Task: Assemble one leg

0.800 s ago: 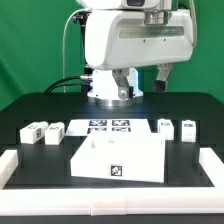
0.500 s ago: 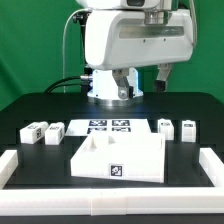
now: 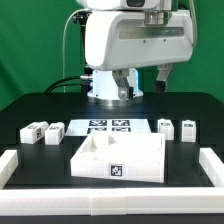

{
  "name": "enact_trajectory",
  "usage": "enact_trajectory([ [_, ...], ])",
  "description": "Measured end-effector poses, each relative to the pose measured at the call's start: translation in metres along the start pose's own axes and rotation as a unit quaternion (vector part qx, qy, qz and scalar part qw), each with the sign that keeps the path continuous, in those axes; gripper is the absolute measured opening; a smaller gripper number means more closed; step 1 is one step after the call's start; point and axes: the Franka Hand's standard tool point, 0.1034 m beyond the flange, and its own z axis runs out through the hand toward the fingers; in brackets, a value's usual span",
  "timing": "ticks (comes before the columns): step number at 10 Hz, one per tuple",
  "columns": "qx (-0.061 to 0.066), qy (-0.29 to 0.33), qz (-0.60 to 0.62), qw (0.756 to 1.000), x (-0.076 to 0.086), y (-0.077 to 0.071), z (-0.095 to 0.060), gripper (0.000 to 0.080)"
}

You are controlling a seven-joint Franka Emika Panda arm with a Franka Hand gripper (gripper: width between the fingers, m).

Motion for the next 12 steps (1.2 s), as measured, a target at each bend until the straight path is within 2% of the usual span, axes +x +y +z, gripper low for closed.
enact_trajectory([
  [1, -0.005, 0.007, -0.028, 1.000, -0.005, -0.002, 0.004, 0.0650],
  [2, -0.003, 0.005, -0.088, 0.996, -0.027, -0.014, 0.017, 0.0650],
  [3, 0.011, -0.008, -0.122, 0.992, -0.045, -0.021, 0.027, 0.0650],
  [4, 0.014, -0.009, -0.164, 0.986, -0.054, -0.024, 0.035, 0.0650],
  [5, 0.020, -0.013, -0.171, 0.985, -0.061, -0.027, 0.039, 0.0650],
  [9, 0.019, -0.012, -0.180, 0.983, -0.061, -0.027, 0.041, 0.0650],
  [10, 0.019, -0.006, -0.260, 0.965, -0.077, -0.034, 0.052, 0.0650],
  [11, 0.032, -0.012, -0.308, 0.951, -0.095, -0.053, 0.064, 0.0650],
  [12, 0.036, -0.012, -0.327, 0.944, -0.102, -0.068, 0.070, 0.0650],
])
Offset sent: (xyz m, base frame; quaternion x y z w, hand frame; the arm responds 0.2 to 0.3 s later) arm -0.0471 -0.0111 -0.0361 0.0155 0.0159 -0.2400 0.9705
